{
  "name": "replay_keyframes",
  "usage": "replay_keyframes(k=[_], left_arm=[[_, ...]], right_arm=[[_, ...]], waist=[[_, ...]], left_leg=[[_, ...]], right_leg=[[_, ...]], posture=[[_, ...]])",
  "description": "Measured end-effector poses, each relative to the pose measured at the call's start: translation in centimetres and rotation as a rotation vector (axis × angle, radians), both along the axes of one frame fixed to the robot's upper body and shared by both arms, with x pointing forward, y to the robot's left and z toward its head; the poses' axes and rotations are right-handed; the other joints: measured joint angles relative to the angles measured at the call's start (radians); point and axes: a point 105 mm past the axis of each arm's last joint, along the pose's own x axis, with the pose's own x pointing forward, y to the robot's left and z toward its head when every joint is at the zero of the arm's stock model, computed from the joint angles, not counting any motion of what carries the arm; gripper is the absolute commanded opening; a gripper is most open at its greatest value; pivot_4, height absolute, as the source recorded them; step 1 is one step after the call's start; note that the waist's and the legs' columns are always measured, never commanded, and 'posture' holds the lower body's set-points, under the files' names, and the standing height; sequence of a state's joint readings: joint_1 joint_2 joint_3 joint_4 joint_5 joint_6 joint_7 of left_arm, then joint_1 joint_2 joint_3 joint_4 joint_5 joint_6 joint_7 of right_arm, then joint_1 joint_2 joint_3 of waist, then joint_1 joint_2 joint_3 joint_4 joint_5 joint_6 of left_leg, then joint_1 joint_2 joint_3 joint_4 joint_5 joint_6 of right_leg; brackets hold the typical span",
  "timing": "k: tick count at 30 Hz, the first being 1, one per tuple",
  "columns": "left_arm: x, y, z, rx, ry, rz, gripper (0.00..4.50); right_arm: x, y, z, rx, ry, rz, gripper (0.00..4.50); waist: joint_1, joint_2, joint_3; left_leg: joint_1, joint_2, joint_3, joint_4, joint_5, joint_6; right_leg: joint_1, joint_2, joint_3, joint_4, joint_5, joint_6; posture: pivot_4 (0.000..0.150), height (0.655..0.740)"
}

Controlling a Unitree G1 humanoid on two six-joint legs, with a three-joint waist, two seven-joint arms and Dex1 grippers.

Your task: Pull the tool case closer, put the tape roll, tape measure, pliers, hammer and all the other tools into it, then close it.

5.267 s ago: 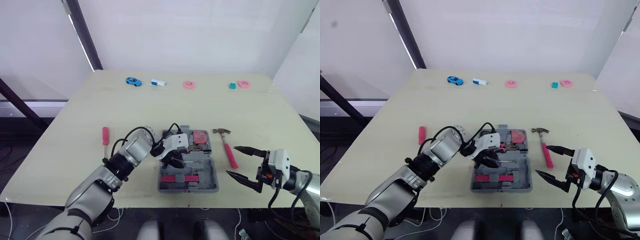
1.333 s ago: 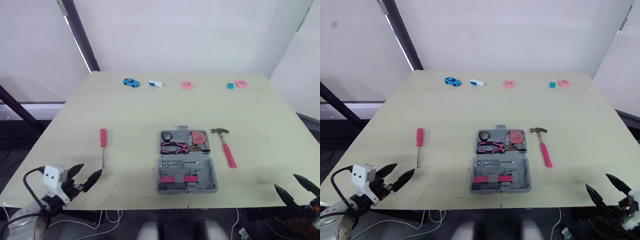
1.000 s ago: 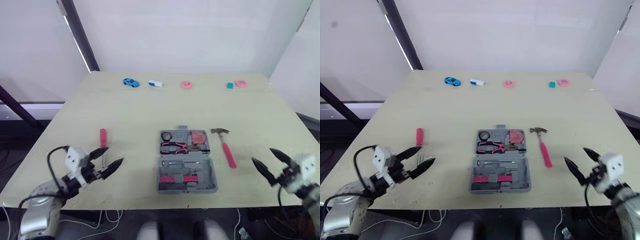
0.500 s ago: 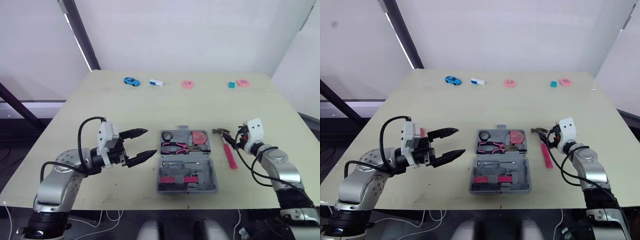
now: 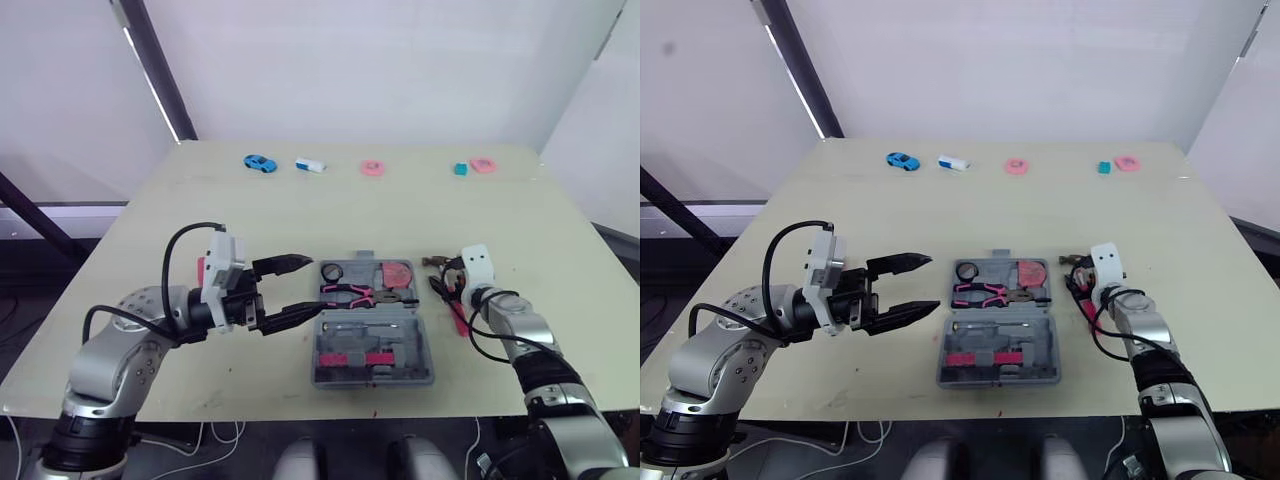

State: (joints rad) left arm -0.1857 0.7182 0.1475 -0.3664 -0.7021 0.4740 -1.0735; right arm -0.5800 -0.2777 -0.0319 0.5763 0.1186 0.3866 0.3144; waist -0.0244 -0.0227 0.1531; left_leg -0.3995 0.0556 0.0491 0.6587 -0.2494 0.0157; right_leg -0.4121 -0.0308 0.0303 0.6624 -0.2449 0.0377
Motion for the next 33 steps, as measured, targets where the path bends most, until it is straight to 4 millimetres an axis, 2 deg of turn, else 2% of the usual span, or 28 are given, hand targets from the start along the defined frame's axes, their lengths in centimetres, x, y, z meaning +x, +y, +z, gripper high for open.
replay_keyframes(k=[2, 4, 7, 8, 9, 12, 16, 20, 21, 23, 29, 33], left_arm=[[0.0, 0.0, 0.0, 0.000, 0.000, -0.001, 4.50], [0.0, -0.1, 0.1, 0.001, -0.005, -0.005, 4.50], [0.0, -0.1, 0.2, 0.001, -0.006, -0.012, 4.50], [0.1, -0.1, 0.3, 0.002, -0.010, -0.015, 4.50], [0.1, -0.1, 0.4, 0.002, -0.014, -0.016, 4.50], [0.1, -0.2, 0.4, 0.002, -0.017, -0.018, 4.50], [0.0, -0.2, 0.3, -0.002, -0.020, -0.017, 4.50], [-0.1, -0.2, 0.2, -0.003, -0.023, -0.020, 4.50], [-1.1, -0.4, -0.3, 0.007, -0.012, -0.063, 4.50], [-1.3, -0.5, -0.4, 0.007, -0.008, -0.076, 4.50], [-2.9, -1.1, -1.3, 0.049, 0.026, -0.187, 4.50], [-3.1, -1.2, -1.3, 0.053, 0.020, -0.211, 4.50]], right_arm=[[0.3, 0.2, 0.1, 0.014, 0.003, -0.009, 2.42], [0.7, 0.4, 0.2, 0.022, 0.006, -0.015, 1.47], [1.0, 0.6, 0.2, 0.028, 0.008, -0.015, 0.73], [1.1, 0.6, 0.2, 0.026, 0.009, -0.019, 0.12], [1.2, 0.5, 0.2, 0.025, 0.012, -0.020, 0.01], [1.2, 0.5, 0.2, 0.024, 0.011, -0.021, 0.01], [-0.6, -0.6, 0.0, 0.011, -0.020, -0.050, 0.01], [-1.4, -0.9, 0.0, 0.007, -0.025, -0.052, 0.01], [-5.3, -2.1, -0.4, 0.008, 0.011, -0.084, 0.01], [-5.6, -2.2, -0.4, 0.013, 0.017, -0.094, 0.01], [-9.9, -3.2, -0.5, 0.041, 0.077, -0.213, 0.01], [-10.6, -3.2, -1.0, 0.031, 0.084, -0.241, 0.01]], waist=[[-0.003, 0.000, 0.000], [-0.010, 0.000, 0.000], [-0.016, 0.000, 0.000], [-0.016, 0.000, 0.000], [-0.017, 0.000, 0.000], [-0.017, 0.000, 0.000], [-0.006, 0.000, 0.000], [-0.004, 0.000, 0.000], [-0.003, 0.001, 0.000], [-0.007, 0.001, 0.001], [-0.014, 0.002, 0.001], [-0.014, 0.002, 0.001]], left_leg=[[0.000, 0.000, 0.000, 0.000, 0.000, 0.000], [0.000, 0.000, 0.000, 0.000, 0.000, 0.000], [0.000, 0.000, 0.000, 0.000, 0.000, 0.000], [0.000, 0.000, 0.000, 0.000, 0.000, 0.000], [0.000, 0.000, 0.000, 0.000, 0.000, 0.000], [0.000, 0.000, 0.000, 0.000, 0.000, 0.000], [-0.001, 0.000, -0.001, 0.000, 0.000, 0.000], [-0.002, 0.000, -0.001, -0.001, 0.000, 0.000], [-0.002, 0.000, -0.001, -0.002, 0.000, 0.000], [-0.001, 0.000, 0.000, -0.004, 0.000, 0.000], [0.001, 0.000, 0.000, -0.004, 0.000, 0.000], [0.001, 0.000, 0.000, -0.004, 0.000, 0.000]], right_leg=[[0.000, 0.000, 0.000, 0.000, 0.000, 0.000], [0.000, 0.000, 0.000, 0.000, 0.000, 0.000], [0.000, 0.000, 0.000, 0.000, 0.000, 0.000], [0.000, 0.000, 0.000, 0.000, 0.000, 0.000], [0.000, 0.000, 0.000, 0.000, 0.000, 0.000], [0.000, 0.000, 0.000, 0.000, 0.000, 0.000], [0.000, -0.001, -0.001, -0.001, 0.000, 0.000], [0.000, -0.001, -0.001, -0.002, 0.000, 0.000], [-0.001, -0.001, 0.000, -0.002, 0.000, 0.000], [-0.002, -0.001, 0.000, -0.002, 0.000, 0.000], [-0.001, 0.000, 0.001, -0.001, -0.001, 0.000], [-0.001, 0.000, 0.002, -0.002, -0.001, 0.001]], posture=[[0.150, 0.7400], [0.150, 0.7400], [0.150, 0.7400], [0.150, 0.7400], [0.150, 0.7400], [0.150, 0.7400], [0.150, 0.7400], [0.150, 0.7400], [0.150, 0.7400], [0.150, 0.7400], [0.150, 0.7400], [0.150, 0.7400]])
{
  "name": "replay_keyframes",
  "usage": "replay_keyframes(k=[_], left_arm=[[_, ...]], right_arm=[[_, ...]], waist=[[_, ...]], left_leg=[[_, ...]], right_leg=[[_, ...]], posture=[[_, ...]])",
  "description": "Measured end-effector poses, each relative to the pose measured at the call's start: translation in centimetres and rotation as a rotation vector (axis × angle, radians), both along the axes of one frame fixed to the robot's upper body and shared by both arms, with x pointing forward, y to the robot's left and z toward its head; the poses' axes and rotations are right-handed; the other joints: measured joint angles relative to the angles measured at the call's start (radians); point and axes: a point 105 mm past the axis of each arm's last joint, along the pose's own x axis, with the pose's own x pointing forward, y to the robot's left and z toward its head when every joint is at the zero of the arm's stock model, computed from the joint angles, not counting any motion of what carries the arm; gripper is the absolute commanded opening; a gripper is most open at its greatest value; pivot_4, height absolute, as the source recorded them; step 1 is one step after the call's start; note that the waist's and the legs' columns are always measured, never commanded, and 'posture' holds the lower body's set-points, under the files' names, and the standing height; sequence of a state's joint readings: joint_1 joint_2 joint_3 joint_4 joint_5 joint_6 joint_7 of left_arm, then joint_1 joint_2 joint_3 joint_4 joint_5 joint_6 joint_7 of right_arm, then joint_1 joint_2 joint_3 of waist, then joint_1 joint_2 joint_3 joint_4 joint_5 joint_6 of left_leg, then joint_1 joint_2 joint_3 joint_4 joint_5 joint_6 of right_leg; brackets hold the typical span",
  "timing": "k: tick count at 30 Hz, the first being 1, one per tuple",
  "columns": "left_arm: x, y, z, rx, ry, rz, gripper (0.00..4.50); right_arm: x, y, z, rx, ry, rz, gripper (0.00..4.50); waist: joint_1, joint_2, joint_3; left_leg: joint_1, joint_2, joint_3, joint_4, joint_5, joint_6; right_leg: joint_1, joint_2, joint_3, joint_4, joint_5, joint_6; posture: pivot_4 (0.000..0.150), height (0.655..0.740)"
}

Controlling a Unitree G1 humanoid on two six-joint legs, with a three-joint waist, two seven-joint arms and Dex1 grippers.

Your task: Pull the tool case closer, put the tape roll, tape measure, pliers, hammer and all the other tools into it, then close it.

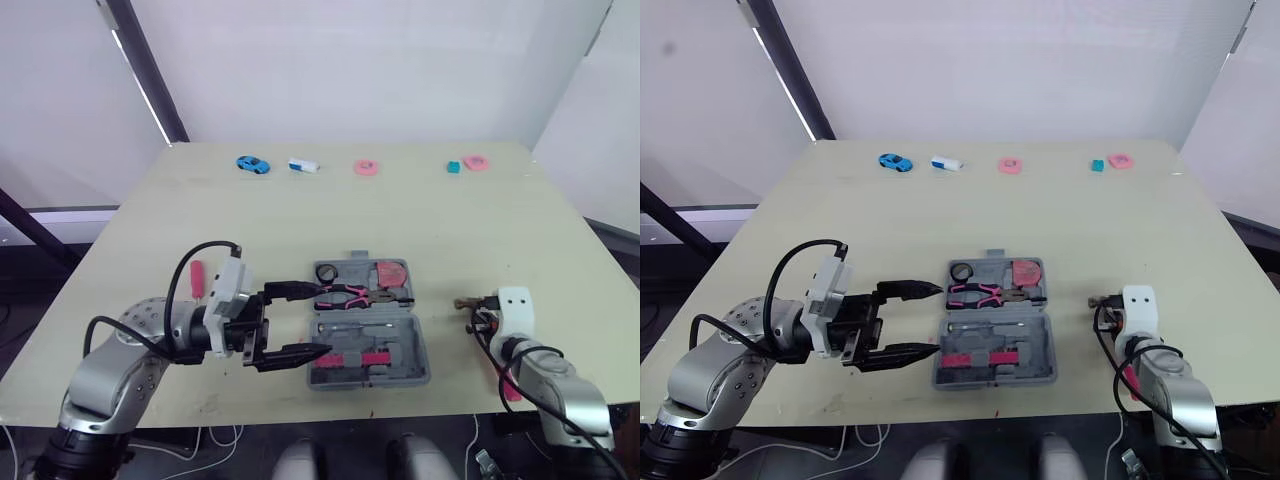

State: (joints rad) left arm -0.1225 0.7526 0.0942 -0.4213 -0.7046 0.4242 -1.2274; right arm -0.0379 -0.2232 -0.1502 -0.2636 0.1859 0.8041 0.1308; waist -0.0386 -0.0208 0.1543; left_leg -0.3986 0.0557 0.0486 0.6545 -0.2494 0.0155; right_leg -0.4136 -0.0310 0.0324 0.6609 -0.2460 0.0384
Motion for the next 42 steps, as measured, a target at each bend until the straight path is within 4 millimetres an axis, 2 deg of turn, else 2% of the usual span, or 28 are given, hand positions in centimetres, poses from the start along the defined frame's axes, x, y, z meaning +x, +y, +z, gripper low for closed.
replay_keyframes(k=[7, 8, 11, 15, 17, 23, 28, 30, 33, 38, 40, 41, 42], left_arm=[[0.1, -0.3, -0.1, 0.012, -0.013, -0.025, 4.50], [0.1, -0.2, -0.2, 0.011, -0.013, -0.024, 4.50], [0.2, -0.2, -0.2, 0.013, -0.021, -0.023, 4.50], [0.1, -0.1, -0.5, 0.022, -0.017, -0.014, 4.50], [0.0, 0.0, -0.7, 0.021, -0.012, -0.012, 4.50], [-0.1, 0.1, -0.8, 0.020, -0.011, -0.009, 4.50], [0.1, 0.3, -0.9, 0.023, -0.020, -0.016, 4.50], [0.2, 0.4, -0.9, 0.032, -0.032, -0.018, 4.50], [0.4, 0.4, -0.8, 0.040, -0.050, -0.023, 4.50], [0.5, 0.4, -0.9, 0.036, -0.053, -0.012, 4.50], [0.4, 0.5, -1.1, 0.037, -0.046, -0.006, 4.50], [0.3, 0.6, -1.3, 0.040, -0.042, -0.003, 4.50], [0.3, 0.6, -1.3, 0.042, -0.043, -0.004, 4.50]], right_arm=[[0.2, 0.3, -0.1, -0.004, -0.023, 0.002, 0.01], [0.3, 0.3, -0.2, -0.003, -0.030, 0.006, 1.05], [0.4, 0.2, 0.0, -0.007, -0.043, 0.028, 2.32], [0.0, -0.3, 0.5, -0.002, -0.041, 0.059, 4.45], [-0.5, -0.6, 1.1, 0.012, -0.046, 0.070, 4.45], [-2.4, -1.8, 3.9, -0.036, -0.059, 0.260, 4.45], [-3.0, -2.0, 6.6, -0.116, -0.052, 0.581, 4.45], [-3.0, -2.1, 7.3, -0.215, -0.038, 0.772, 4.45], [-3.0, -2.5, 6.9, -0.397, -0.017, 1.035, 4.45], [-2.4, -1.9, 6.4, -0.510, -0.057, 1.315, 4.45], [-1.9, -1.7, 6.4, -0.592, -0.067, 1.446, 4.45], [-0.9, -1.4, 6.5, -0.682, -0.054, 1.574, 4.45], [-0.4, -1.3, 6.6, -0.730, -0.045, 1.631, 4.45]], waist=[[0.000, 0.000, 0.000], [0.000, 0.000, 0.000], [0.000, 0.000, 0.000], [0.001, 0.000, 0.000], [0.001, 0.000, 0.000], [0.004, 0.000, 0.000], [0.002, -0.001, 0.001], [0.002, -0.002, 0.001], [0.003, -0.003, 0.002], [0.001, -0.003, 0.003], [-0.001, -0.003, 0.004], [-0.004, -0.003, 0.005], [-0.009, -0.003, 0.007]], left_leg=[[0.000, 0.000, 0.000, 0.000, 0.000, 0.000], [0.000, 0.000, 0.000, 0.000, 0.000, 0.000], [0.000, 0.000, 0.000, 0.000, 0.000, 0.000], [0.000, 0.000, 0.000, -0.001, 0.000, 0.000], [0.000, 0.000, 0.000, -0.001, 0.000, 0.000], [0.000, 0.000, 0.000, 0.000, 0.000, 0.000], [0.002, 0.000, 0.001, 0.000, 0.000, 0.000], [0.002, 0.000, 0.001, 0.000, 0.000, 0.000], [0.001, 0.000, 0.002, 0.000, 0.000, 0.000], [0.001, 0.000, 0.003, 0.000, 0.000, 0.000], [0.001, 0.000, 0.003, 0.000, 0.000, 0.000], [0.002, 0.000, 0.004, 0.000, 0.000, 0.000], [0.004, 0.000, 0.006, 0.000, 0.000, 0.000]], right_leg=[[0.000, 0.000, 0.000, 0.000, -0.001, 0.002], [0.000, 0.000, 0.000, 0.000, -0.001, 0.002], [0.000, 0.000, 0.001, 0.000, -0.001, 0.002], [0.000, 0.000, 0.000, 0.000, -0.001, 0.002], [0.000, 0.000, 0.000, 0.000, -0.001, 0.002], [0.000, 0.000, 0.001, -0.001, -0.002, 0.002], [0.001, 0.001, 0.002, -0.001, -0.004, 0.000], [0.001, 0.001, 0.001, -0.001, -0.004, 0.000], [0.001, 0.001, 0.001, -0.002, -0.004, 0.000], [0.001, 0.001, 0.001, -0.002, -0.001, 0.003], [0.001, 0.001, 0.002, -0.002, -0.001, 0.002], [0.001, 0.001, 0.003, -0.002, -0.001, 0.002], [0.000, 0.001, 0.004, -0.001, -0.001, 0.002]], posture=[[0.150, 0.7400], [0.150, 0.7400], [0.150, 0.7400], [0.150, 0.7400], [0.150, 0.7400], [0.150, 0.7400], [0.150, 0.7400], [0.150, 0.7400], [0.150, 0.7400], [0.150, 0.7400], [0.150, 0.7400], [0.150, 0.7400], [0.150, 0.7400]])
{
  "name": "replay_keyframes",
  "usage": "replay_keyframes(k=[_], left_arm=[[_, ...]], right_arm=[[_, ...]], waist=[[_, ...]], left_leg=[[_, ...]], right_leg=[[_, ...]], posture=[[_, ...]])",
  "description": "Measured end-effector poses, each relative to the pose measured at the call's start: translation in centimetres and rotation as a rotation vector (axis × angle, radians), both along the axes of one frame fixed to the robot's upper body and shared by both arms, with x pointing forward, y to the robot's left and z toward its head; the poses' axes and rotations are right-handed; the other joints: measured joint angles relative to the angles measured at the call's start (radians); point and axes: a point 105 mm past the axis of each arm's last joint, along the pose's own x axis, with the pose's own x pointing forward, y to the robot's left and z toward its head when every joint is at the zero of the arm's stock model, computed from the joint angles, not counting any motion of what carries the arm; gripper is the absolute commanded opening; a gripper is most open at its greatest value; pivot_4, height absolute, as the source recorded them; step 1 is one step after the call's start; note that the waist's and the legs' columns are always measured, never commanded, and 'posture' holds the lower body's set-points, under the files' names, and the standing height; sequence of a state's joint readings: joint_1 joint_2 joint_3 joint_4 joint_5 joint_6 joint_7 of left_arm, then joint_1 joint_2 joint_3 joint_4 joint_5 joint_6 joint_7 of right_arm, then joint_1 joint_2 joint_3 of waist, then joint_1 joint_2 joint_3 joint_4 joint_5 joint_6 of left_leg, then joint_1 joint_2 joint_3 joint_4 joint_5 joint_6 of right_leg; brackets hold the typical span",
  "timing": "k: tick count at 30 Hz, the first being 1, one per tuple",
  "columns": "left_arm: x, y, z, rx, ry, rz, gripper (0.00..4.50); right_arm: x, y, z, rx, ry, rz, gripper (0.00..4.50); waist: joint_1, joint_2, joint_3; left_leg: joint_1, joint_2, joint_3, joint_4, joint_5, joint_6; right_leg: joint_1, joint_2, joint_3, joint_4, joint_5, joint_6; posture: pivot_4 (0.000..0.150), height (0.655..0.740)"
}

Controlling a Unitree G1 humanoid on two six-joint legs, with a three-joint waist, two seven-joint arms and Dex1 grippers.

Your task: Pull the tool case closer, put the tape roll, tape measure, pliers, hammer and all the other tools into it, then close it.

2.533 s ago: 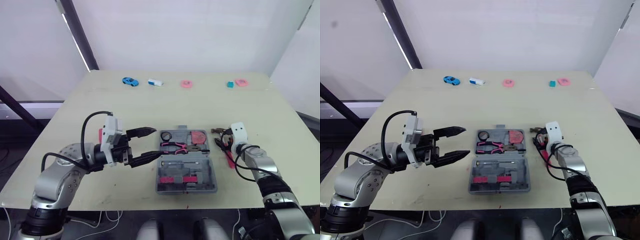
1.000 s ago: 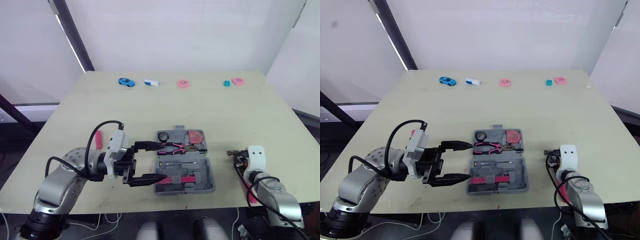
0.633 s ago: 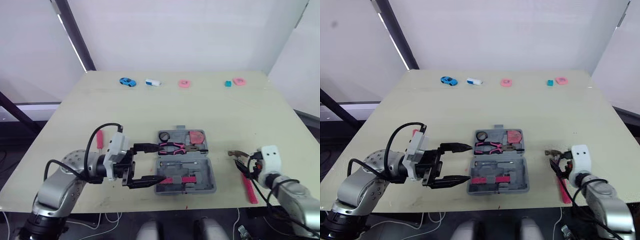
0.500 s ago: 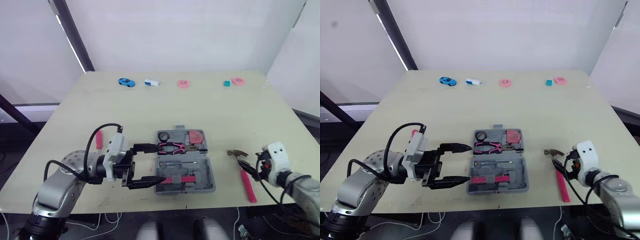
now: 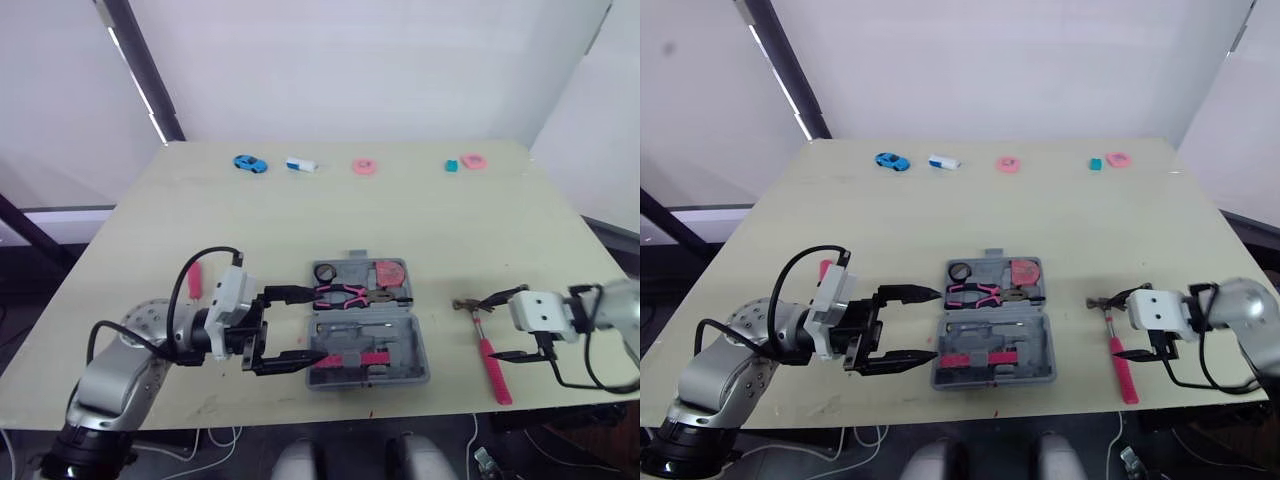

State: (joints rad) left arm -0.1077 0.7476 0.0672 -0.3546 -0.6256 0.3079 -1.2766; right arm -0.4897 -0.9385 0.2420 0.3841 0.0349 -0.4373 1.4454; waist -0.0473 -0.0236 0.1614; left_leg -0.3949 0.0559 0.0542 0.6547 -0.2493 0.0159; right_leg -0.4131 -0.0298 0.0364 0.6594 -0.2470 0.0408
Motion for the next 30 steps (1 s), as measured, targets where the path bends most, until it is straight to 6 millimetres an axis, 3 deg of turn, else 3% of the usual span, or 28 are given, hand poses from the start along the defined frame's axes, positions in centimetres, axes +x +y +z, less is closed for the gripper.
replay_keyframes(k=[5, 8, 10, 17, 22, 23, 25, 30], left_arm=[[-0.2, 0.0, -0.1, 0.017, -0.015, -0.007, 4.50], [-0.2, 0.0, 0.0, 0.018, -0.019, -0.007, 4.50], [-0.4, -0.2, 0.1, 0.021, -0.029, -0.015, 4.50], [-1.6, -0.7, 0.2, 0.038, -0.013, -0.039, 4.50], [-1.9, -0.8, 0.0, 0.037, -0.008, -0.023, 4.50], [-2.0, -0.9, 0.0, 0.038, -0.009, -0.025, 4.50], [-2.1, -0.9, -0.1, 0.036, -0.003, -0.012, 4.50], [-2.1, -0.8, -0.4, 0.030, 0.003, 0.007, 4.50]], right_arm=[[2.0, -0.3, -0.3, -0.299, -0.017, 0.309, 4.45], [2.3, -0.4, -0.6, -0.365, -0.024, 0.367, 4.45], [3.1, -0.2, -0.8, -0.530, -0.060, 0.527, 4.45], [3.3, 0.7, -3.0, -0.660, -0.059, 0.705, 4.45], [4.3, 1.1, -3.3, -0.702, -0.125, 0.729, 4.45], [4.5, 1.3, -3.3, -0.709, -0.142, 0.735, 3.94], [5.0, 1.9, -3.4, -0.714, -0.191, 0.766, 3.39], [5.4, 2.8, -3.6, -0.694, -0.228, 0.773, 1.54]], waist=[[0.016, 0.001, 0.005], [0.017, 0.002, 0.006], [0.012, 0.002, 0.007], [0.006, 0.002, 0.008], [0.003, 0.003, 0.008], [0.002, 0.002, 0.007], [0.002, 0.002, 0.007], [0.001, 0.000, 0.006]], left_leg=[[-0.001, 0.000, 0.001, 0.000, 0.000, 0.000], [-0.002, 0.000, 0.002, 0.000, 0.000, 0.000], [-0.002, 0.000, 0.004, 0.000, 0.000, 0.000], [-0.001, 0.000, 0.005, 0.000, 0.000, 0.000], [0.000, 0.000, 0.006, 0.001, 0.000, -0.001], [0.001, 0.000, 0.007, 0.002, 0.000, -0.001], [0.002, 0.000, 0.008, 0.003, 0.000, 0.000], [0.006, 0.001, 0.008, 0.003, 0.000, 0.000]], right_leg=[[0.000, 0.000, 0.000, 0.001, 0.002, -0.003], [-0.001, -0.002, 0.000, 0.000, 0.002, -0.003], [-0.001, -0.002, 0.001, 0.000, 0.002, -0.003], [-0.003, -0.002, 0.004, 0.003, 0.002, -0.004], [-0.003, -0.002, 0.005, 0.005, 0.000, -0.007], [-0.003, -0.002, 0.005, 0.005, 0.000, -0.007], [-0.002, -0.002, 0.006, 0.006, 0.001, -0.007], [0.002, -0.002, 0.007, 0.006, 0.001, -0.008]], posture=[[0.150, 0.7400], [0.150, 0.7400], [0.150, 0.7400], [0.150, 0.7400], [0.150, 0.7400], [0.150, 0.7400], [0.150, 0.7400], [0.150, 0.7400]])
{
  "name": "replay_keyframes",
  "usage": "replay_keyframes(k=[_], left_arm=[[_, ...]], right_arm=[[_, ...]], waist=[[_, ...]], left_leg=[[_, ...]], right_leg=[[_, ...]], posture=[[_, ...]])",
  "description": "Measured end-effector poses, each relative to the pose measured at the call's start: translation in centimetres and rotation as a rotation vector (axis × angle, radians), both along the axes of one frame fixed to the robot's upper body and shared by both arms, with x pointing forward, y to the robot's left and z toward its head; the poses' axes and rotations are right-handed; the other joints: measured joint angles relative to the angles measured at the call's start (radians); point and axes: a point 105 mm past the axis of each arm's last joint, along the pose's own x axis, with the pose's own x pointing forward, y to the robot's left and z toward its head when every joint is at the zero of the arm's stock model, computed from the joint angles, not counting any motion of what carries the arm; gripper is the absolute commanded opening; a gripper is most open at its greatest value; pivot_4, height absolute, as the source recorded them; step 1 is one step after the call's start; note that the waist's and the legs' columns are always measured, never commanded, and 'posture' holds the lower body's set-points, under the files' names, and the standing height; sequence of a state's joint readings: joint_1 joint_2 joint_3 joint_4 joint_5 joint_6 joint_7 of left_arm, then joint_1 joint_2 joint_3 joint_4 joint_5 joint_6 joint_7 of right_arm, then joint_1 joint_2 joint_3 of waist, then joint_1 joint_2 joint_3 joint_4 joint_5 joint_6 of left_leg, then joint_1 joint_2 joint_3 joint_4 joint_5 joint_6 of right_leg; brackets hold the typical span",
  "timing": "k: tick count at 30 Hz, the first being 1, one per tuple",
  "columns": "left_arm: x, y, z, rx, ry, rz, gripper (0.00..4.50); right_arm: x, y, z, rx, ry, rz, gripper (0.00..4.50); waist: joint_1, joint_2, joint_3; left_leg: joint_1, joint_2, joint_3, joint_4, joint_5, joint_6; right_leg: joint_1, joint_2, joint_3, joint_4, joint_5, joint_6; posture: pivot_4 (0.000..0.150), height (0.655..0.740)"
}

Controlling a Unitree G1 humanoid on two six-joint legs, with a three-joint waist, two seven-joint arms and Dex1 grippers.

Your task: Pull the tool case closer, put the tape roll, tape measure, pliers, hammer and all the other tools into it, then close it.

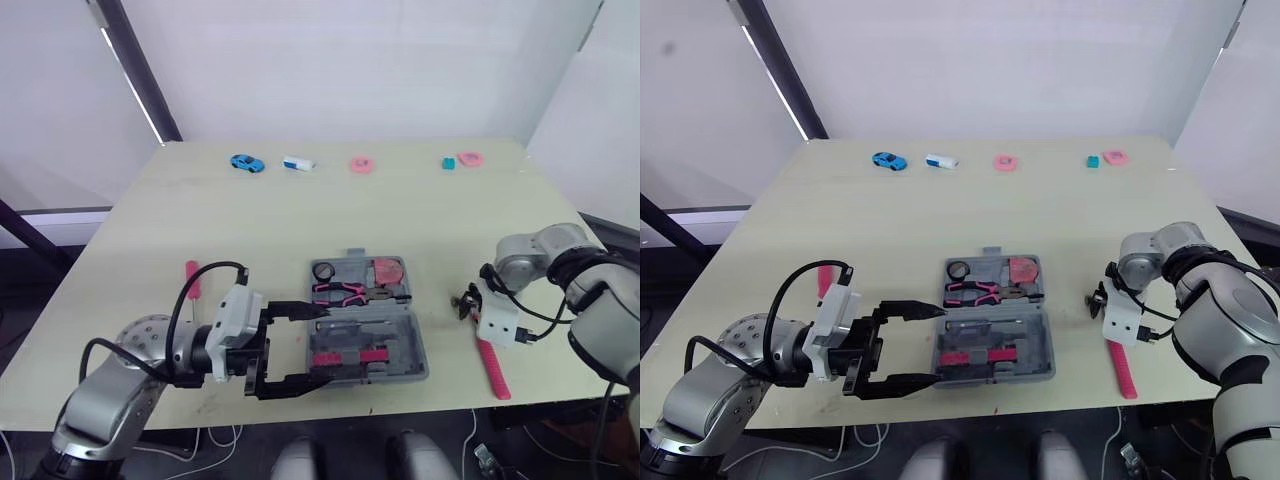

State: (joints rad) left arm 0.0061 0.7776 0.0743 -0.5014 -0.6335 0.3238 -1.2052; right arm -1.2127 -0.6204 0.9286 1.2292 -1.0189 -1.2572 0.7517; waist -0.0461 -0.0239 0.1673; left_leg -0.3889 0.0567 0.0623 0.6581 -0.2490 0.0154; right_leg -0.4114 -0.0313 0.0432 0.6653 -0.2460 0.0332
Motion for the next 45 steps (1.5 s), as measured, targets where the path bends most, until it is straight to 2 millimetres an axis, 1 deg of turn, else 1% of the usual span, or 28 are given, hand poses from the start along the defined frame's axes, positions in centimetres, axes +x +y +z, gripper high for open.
replay_keyframes(k=[1, 3, 4, 7, 11, 14, 15, 16, 17, 18, 19, 21, 22, 24, 27, 29, 30, 31, 33, 34, 36, 37, 38, 39, 40, 41, 42, 45], left_arm=[[0.0, 0.0, 0.0, -0.001, 0.000, 0.003, 4.50], [-0.1, 0.0, -0.1, -0.002, 0.001, 0.003, 4.50], [-0.1, 0.0, -0.1, -0.002, -0.001, 0.003, 4.50], [-0.1, 0.0, 0.0, -0.003, -0.006, 0.002, 4.50], [-0.1, 0.0, 0.0, -0.007, -0.015, -0.001, 4.50], [-0.1, 0.0, 0.1, -0.011, -0.017, -0.002, 4.50], [-0.1, -0.1, 0.1, -0.014, -0.017, -0.002, 4.50], [-0.1, -0.1, 0.1, -0.015, -0.017, -0.002, 4.50], [-0.1, -0.1, 0.1, -0.022, -0.015, -0.004, 4.50], [-0.2, -0.1, 0.1, -0.027, -0.013, -0.006, 4.50], [-0.2, -0.2, 0.2, -0.034, -0.013, -0.010, 4.50], [-0.1, -0.2, 0.2, -0.036, -0.010, -0.011, 4.50], [-0.2, -0.1, 0.2, -0.036, -0.009, -0.010, 4.50], [-0.1, -0.2, 0.2, -0.038, -0.009, -0.017, 4.50], [0.1, -0.3, 0.4, -0.043, -0.014, -0.024, 4.50], [0.1, -0.4, 0.4, -0.044, -0.017, -0.032, 4.50], [0.1, -0.4, 0.4, -0.043, -0.016, -0.035, 4.50], [0.1, -0.4, 0.4, -0.043, -0.012, -0.038, 4.50], [0.1, -0.4, 0.3, -0.042, -0.011, -0.037, 4.50], [0.1, -0.3, 0.3, -0.041, -0.008, -0.035, 4.50], [0.2, -0.3, 0.3, -0.041, -0.006, -0.035, 4.50], [0.3, -0.3, 0.3, -0.041, -0.008, -0.038, 4.50], [0.3, -0.3, 0.4, -0.042, -0.011, -0.041, 4.50], [0.4, -0.4, 0.5, -0.044, -0.011, -0.046, 4.50], [0.7, -0.5, 0.7, -0.062, -0.007, -0.042, 4.50], [0.7, -0.5, 0.7, -0.062, -0.007, -0.042, 4.50], [0.8, -0.5, 0.8, -0.063, -0.005, -0.038, 4.50], [1.3, -0.5, 1.1, -0.065, -0.016, -0.037, 4.50]], right_arm=[[0.1, -0.1, 0.0, 0.001, -0.004, -0.004, 1.01], [0.2, -0.2, 0.0, 0.001, -0.011, -0.004, 0.31], [0.2, -0.2, 0.0, 0.001, -0.014, -0.004, 0.06], [0.1, -0.3, 0.1, 0.013, -0.007, -0.014, 0.06], [-0.5, -0.6, 0.2, 0.042, 0.040, -0.049, 0.06], [-0.4, -1.1, 1.0, 0.100, 0.051, -0.157, 0.06], [-0.2, -1.9, 1.8, 0.124, 0.058, -0.257, 0.06], [-0.2, -2.1, 2.0, 0.131, 0.059, -0.278, 0.06], [-0.3, -2.9, 2.8, 0.156, 0.088, -0.373, 0.06], [-0.4, -3.3, 3.2, 0.178, 0.107, -0.432, 0.06], [-0.7, -4.3, 3.5, 0.212, 0.151, -0.543, 0.06], [-1.9, -5.8, 2.9, 0.225, 0.218, -0.697, 0.06], [-2.1, -5.9, 2.8, 0.230, 0.228, -0.718, 0.06], [-4.0, -6.6, 2.3, 0.267, 0.296, -0.920, 0.06], [-6.0, -5.9, 2.5, 0.387, 0.390, -1.238, 0.06], [-6.4, -5.2, 2.6, 0.480, 0.385, -1.438, 0.06], [-6.6, -5.2, 2.4, 0.522, 0.374, -1.540, 0.06], [-6.8, -5.2, 2.1, 0.610, 0.361, -1.728, 0.06], [-6.9, -5.1, 1.9, 0.693, 0.354, -1.880, 0.06], [-7.0, -4.5, 2.1, 0.790, 0.369, -2.028, 0.06], [-7.0, -4.1, 2.2, 0.826, 0.380, -2.084, 0.06], [-7.1, -3.2, 2.5, 0.889, 0.414, -2.175, 0.06], [-6.9, -2.7, 2.7, 0.948, 0.427, -2.238, 0.06], [-6.8, -2.7, 2.8, 0.985, 0.424, -2.283, 0.06], [-6.3, -2.6, 1.9, 1.074, 0.402, -2.394, 0.06], [-6.3, -2.6, 1.9, 1.074, 0.401, -2.395, 0.06], [-6.3, -2.6, 1.2, 1.076, 0.383, -2.440, 0.06], [-5.8, -2.2, 0.5, 1.111, 0.331, -2.493, 0.06]], waist=[[0.001, 0.000, 0.000], [0.002, 0.000, 0.000], [0.002, 0.000, 0.000], [0.002, 0.000, 0.000], [0.003, 0.001, 0.001], [0.004, 0.003, 0.002], [0.005, 0.004, 0.003], [0.005, 0.004, 0.003], [0.006, 0.004, 0.003], [0.006, 0.004, 0.003], [0.008, 0.004, 0.003], [0.011, 0.004, 0.003], [0.012, 0.005, 0.003], [0.017, 0.008, 0.004], [0.017, 0.009, 0.004], [0.011, 0.009, 0.004], [0.012, 0.009, 0.003], [0.013, 0.009, 0.003], [0.015, 0.008, 0.003], [0.014, 0.008, 0.003], [0.013, 0.008, 0.003], [0.011, 0.008, 0.003], [0.011, 0.008, 0.003], [0.012, 0.008, 0.003], [0.020, 0.005, 0.002], [0.021, 0.005, 0.002], [0.024, 0.006, 0.002], [0.026, 0.006, 0.002]], left_leg=[[0.000, 0.000, 0.000, 0.000, 0.000, 0.000], [0.001, 0.000, 0.000, 0.000, 0.000, 0.000], [0.001, 0.000, 0.000, 0.000, 0.000, 0.000], [0.001, 0.000, 0.001, 0.000, 0.000, 0.000], [0.000, 0.000, 0.001, 0.000, 0.000, 0.000], [-0.002, 0.000, 0.000, 0.000, 0.000, 0.000], [-0.003, 0.000, 0.000, 0.000, 0.000, 0.000], [-0.003, 0.000, 0.000, 0.000, 0.000, 0.000], [-0.003, 0.000, -0.001, 0.000, 0.000, 0.000], [-0.003, 0.000, -0.001, 0.000, 0.000, 0.000], [-0.003, 0.000, -0.003, 0.000, 0.000, 0.000], [-0.004, 0.000, -0.004, 0.000, 0.000, 0.000], [-0.004, 0.000, -0.004, 0.000, 0.000, 0.000], [-0.007, 0.000, -0.006, 0.000, 0.000, 0.000], [-0.007, 0.000, -0.006, 0.000, 0.000, 0.000], [-0.006, 0.000, -0.006, 0.000, 0.000, 0.000], [-0.006, 0.000, -0.006, 0.001, 0.000, 0.000], [-0.006, 0.000, -0.007, 0.001, 0.000, 0.000], [-0.008, 0.000, -0.007, 0.003, 0.000, 0.000], [-0.008, 0.000, -0.007, 0.003, 0.000, 0.000], [-0.008, 0.000, -0.007, 0.004, 0.000, 0.000], [-0.009, 0.000, -0.007, 0.004, 0.000, 0.000], [-0.009, -0.001, -0.008, 0.004, 0.000, 0.000], [-0.010, -0.001, -0.008, 0.004, 0.000, 0.000], [-0.012, -0.001, -0.010, 0.005, 0.000, 0.000], [-0.012, -0.001, -0.010, 0.005, 0.000, 0.000], [-0.013, -0.002, -0.010, 0.004, 0.000, 0.000], [-0.014, -0.002, -0.011, 0.005, 0.000, 0.000]], right_leg=[[0.001, 0.000, 0.000, 0.000, 0.000, 0.000], [0.001, 0.000, 0.000, 0.000, 0.000, 0.000], [0.001, 0.000, 0.000, 0.000, 0.000, 0.000], [0.001, 0.000, 0.000, 0.000, 0.000, 0.000], [0.000, 0.000, 0.000, 0.000, 0.000, 0.000], [-0.001, 0.000, 0.000, -0.001, 0.001, 0.002], [-0.001, 0.000, 0.000, -0.002, 0.002, 0.004], [-0.001, 0.000, 0.000, -0.002, 0.002, 0.004], [-0.001, 0.000, -0.001, -0.002, 0.002, 0.004], [0.000, 0.000, -0.001, -0.003, 0.002, 0.004], [0.001, 0.000, -0.003, -0.002, 0.002, 0.004], [0.001, -0.001, -0.004, -0.002, 0.002, 0.004], [0.001, -0.001, -0.005, -0.002, 0.002, 0.004], [-0.002, -0.001, -0.005, -0.001, 0.002, 0.004], [-0.002, 0.001, -0.005, -0.001, 0.002, 0.004], [-0.002, 0.001, -0.004, -0.001, 0.002, 0.004], [-0.002, 0.001, -0.005, -0.001, 0.002, 0.004], [-0.002, 0.001, -0.006, -0.001, 0.002, 0.004], [-0.002, 0.001, -0.006, -0.001, 0.002, 0.004], [-0.002, 0.001, -0.006, -0.001, 0.002, 0.004], [-0.002, 0.001, -0.005, -0.001, 0.002, 0.005], [-0.003, 0.002, -0.005, -0.001, 0.002, 0.005], [-0.002, 0.002, -0.006, -0.001, 0.002, 0.005], [-0.002, 0.002, -0.006, -0.001, 0.002, 0.005], [-0.003, 0.002, -0.008, -0.002, 0.002, 0.005], [-0.003, 0.002, -0.008, -0.002, 0.002, 0.005], [-0.003, 0.001, -0.007, -0.002, 0.002, 0.005], [-0.005, 0.002, -0.008, -0.002, 0.002, 0.005]], posture=[[0.150, 0.7400], [0.150, 0.7400], [0.150, 0.7400], [0.150, 0.7400], [0.150, 0.7400], [0.150, 0.7400], [0.150, 0.7400], [0.150, 0.7400], [0.150, 0.7400], [0.150, 0.7400], [0.150, 0.7400], [0.150, 0.7400], [0.150, 0.7400], [0.150, 0.7400], [0.150, 0.7400], [0.150, 0.7400], [0.150, 0.7400], [0.150, 0.7400], [0.150, 0.7400], [0.150, 0.7400], [0.150, 0.7400], [0.150, 0.7400], [0.150, 0.7400], [0.150, 0.7400], [0.150, 0.7400], [0.150, 0.7400], [0.150, 0.7400], [0.150, 0.7400]])
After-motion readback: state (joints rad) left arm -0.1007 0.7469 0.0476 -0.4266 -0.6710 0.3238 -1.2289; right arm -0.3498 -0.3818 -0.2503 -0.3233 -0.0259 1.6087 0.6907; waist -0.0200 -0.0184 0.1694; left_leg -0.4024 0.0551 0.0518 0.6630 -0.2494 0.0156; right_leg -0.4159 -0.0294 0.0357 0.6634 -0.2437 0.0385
